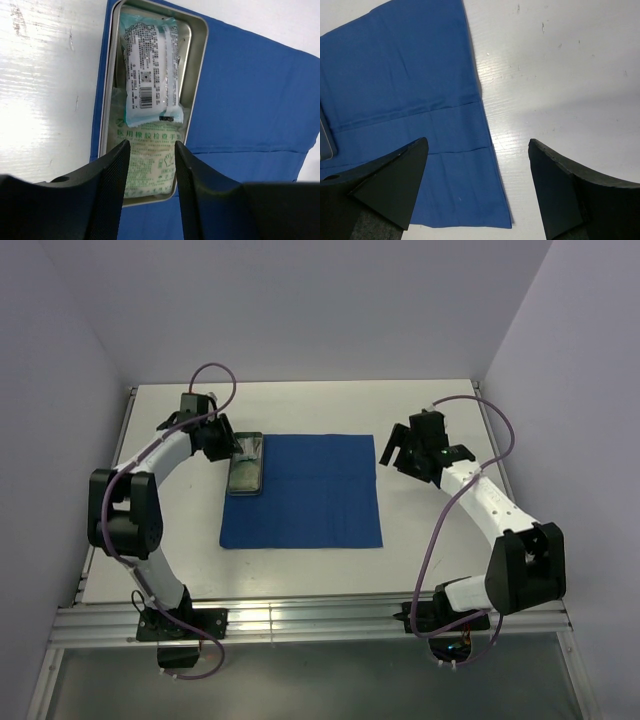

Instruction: Open and lay out the surgical kit

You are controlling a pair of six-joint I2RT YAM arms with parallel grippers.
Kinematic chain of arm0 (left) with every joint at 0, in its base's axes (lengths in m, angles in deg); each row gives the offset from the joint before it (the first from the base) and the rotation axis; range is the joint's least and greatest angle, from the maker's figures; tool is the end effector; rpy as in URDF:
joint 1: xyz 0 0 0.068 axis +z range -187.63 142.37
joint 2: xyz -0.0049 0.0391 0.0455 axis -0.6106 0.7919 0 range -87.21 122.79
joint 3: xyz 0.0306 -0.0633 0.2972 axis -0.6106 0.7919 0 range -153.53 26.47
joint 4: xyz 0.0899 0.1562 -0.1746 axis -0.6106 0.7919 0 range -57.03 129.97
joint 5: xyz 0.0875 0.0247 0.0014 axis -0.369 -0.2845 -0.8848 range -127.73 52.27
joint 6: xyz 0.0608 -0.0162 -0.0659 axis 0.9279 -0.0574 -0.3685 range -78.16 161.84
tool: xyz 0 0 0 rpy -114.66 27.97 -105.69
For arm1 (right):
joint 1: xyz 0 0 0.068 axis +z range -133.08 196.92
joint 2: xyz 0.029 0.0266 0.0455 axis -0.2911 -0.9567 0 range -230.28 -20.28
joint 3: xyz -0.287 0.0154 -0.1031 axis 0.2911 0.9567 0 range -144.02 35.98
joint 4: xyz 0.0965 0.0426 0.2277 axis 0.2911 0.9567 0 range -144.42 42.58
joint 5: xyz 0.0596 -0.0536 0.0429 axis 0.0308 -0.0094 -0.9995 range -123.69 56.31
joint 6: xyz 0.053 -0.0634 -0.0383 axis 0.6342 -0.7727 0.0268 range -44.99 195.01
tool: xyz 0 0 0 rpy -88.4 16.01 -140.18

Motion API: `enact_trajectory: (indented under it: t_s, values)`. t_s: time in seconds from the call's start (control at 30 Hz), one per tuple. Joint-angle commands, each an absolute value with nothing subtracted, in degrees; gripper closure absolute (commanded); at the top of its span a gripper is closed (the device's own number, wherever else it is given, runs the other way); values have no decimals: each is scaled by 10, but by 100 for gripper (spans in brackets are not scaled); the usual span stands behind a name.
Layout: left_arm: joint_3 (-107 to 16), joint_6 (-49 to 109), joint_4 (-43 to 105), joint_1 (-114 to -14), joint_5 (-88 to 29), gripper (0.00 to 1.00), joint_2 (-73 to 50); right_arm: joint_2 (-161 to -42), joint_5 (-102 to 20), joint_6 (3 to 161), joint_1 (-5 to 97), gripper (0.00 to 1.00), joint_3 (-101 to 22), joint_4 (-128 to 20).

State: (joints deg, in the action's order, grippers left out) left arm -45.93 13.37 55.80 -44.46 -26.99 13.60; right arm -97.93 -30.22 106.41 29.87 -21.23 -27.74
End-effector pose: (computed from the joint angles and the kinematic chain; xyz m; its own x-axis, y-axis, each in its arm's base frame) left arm 0.4019 -0.0634 0.2271 -0.7915 -0.3769 -0.4811 -0.1645 0.8895 -0.4262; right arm 0.2956 0.0629 0.2649 -0.7051 0.3716 -0.6039 0.2154 0.9237 0.3168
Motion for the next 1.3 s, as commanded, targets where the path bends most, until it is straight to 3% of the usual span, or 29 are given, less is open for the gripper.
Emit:
enact_trajectory:
  t_s: [0.0, 0.47, 0.77, 1.27]
  values:
    - [-489, 104, 534, -445, -253, 54, 159, -986, -302, 1054, 296, 12, -242, -279]
    - [-515, 92, 538, -445, -269, 55, 214, -1003, -308, 1054, 296, 12, -252, -280]
    - [-535, 87, 545, -445, -269, 60, 239, -1002, -296, 1055, 296, 12, -250, -277]
    - [-494, 82, 550, -447, -288, 50, 173, -1005, -303, 1058, 296, 11, -255, -276]
